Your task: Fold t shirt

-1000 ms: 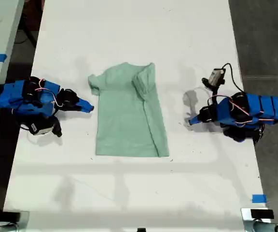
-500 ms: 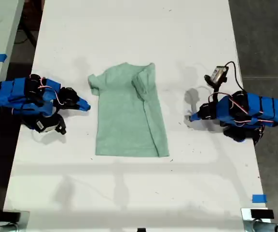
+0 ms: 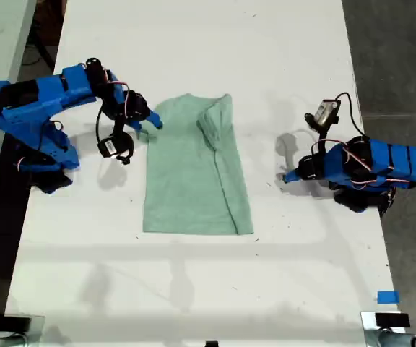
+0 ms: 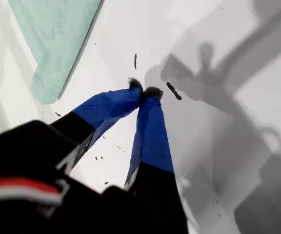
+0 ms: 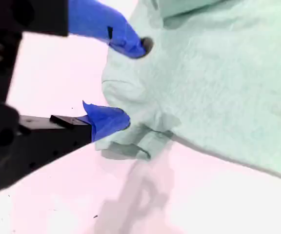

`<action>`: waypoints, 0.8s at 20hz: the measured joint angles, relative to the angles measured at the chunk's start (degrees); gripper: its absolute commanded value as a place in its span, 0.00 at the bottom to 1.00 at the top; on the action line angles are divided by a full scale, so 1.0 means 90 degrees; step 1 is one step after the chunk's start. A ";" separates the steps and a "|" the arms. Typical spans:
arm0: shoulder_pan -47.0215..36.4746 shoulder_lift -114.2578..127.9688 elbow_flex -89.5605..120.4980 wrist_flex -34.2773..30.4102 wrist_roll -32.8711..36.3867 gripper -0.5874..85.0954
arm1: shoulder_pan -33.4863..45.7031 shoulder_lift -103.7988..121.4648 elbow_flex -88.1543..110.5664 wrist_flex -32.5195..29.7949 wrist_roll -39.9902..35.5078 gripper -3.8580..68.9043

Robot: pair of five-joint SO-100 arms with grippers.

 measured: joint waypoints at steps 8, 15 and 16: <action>-0.1924 -0.1357 -0.0303 -0.0332 0.1260 0.36 | -0.0127 0.0000 0.0000 0.0000 0.0000 0.08; -0.1563 -0.1816 0.1143 -0.1221 0.0527 0.05 | -0.0156 0.0000 0.0000 0.0000 0.0010 0.08; -0.1377 -0.1924 0.1182 -0.1387 0.0322 0.01 | -0.0156 0.0000 0.0000 0.0000 0.0010 0.08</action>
